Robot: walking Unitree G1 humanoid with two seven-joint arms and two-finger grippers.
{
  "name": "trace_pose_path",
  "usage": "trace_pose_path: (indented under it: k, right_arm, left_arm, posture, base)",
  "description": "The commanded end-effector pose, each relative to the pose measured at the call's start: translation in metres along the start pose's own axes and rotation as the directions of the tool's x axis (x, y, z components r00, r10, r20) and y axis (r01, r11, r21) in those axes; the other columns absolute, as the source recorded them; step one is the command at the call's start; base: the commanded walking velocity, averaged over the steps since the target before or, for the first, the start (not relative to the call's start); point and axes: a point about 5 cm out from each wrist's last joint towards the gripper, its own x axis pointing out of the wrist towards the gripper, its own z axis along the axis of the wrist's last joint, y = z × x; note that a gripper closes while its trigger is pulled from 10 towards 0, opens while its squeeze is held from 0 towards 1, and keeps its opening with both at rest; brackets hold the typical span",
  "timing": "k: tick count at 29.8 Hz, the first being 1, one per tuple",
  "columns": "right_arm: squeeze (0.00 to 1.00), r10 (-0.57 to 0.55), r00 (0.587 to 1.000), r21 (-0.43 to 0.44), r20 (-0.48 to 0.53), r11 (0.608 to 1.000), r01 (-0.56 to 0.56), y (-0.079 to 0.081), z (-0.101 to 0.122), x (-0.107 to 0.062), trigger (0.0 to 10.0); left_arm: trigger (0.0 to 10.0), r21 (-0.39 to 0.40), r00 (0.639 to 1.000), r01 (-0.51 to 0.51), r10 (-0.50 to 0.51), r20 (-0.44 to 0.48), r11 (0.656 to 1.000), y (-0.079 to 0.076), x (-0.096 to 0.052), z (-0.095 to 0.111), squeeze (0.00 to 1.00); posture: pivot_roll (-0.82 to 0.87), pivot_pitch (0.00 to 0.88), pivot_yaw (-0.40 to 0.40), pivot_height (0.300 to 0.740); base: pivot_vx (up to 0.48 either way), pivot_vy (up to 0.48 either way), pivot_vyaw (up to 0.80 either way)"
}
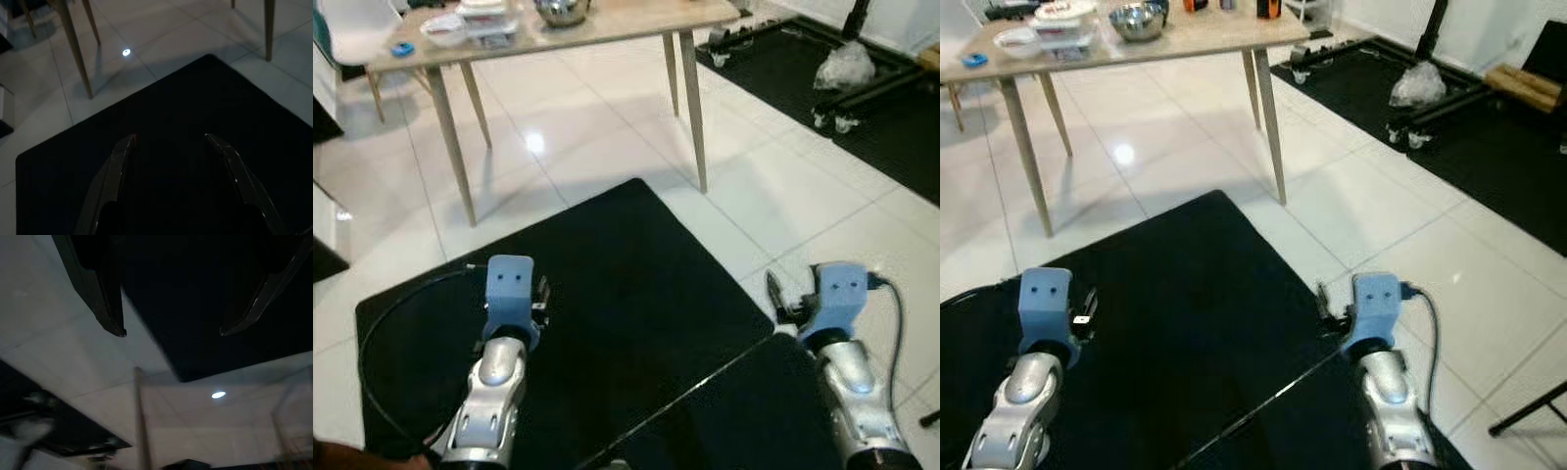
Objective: Restocking fridge
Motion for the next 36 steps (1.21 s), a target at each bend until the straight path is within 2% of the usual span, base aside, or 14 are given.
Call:
trace_pose_path:
  k: [1, 8, 36]
  right_arm:
    - [0.00, -0.025, 0.999, -0.008, -0.023, 1.000, 0.024, -0.0085, -0.0052, -0.0052, 10.0]
    - [0.00, -0.023, 0.999, -0.015, -0.022, 1.000, 0.023, -0.0105, -0.0039, -0.0035, 10.0]
    - [0.00, 0.006, 1.000, -0.019, -0.020, 1.000, -0.006, -0.0026, -0.0034, 0.0028, 10.0]
  left_arm:
    - [10.0, 0.010, 1.000, -0.001, 0.001, -0.023, 1.000, -0.0004, -0.0019, -0.0069, 0.00]
    - [10.0, 0.007, 1.000, -0.008, 0.008, -0.018, 1.000, -0.0006, -0.0010, -0.0069, 0.00]
    - [10.0, 0.006, 1.000, -0.008, 0.008, -0.006, 1.000, -0.0023, 0.0007, -0.0061, 0.00]
  posture:
    - [-0.05, 0.199, 0.070, 0.737]
    - [-0.05, 0.195, 0.063, 0.737]
    - [-0.03, 0.178, 0.065, 0.737]
  base:
    - [0.480, 0.000, 0.00]
    - [0.480, 0.000, 0.00]
    - [0.480, 0.000, 0.00]
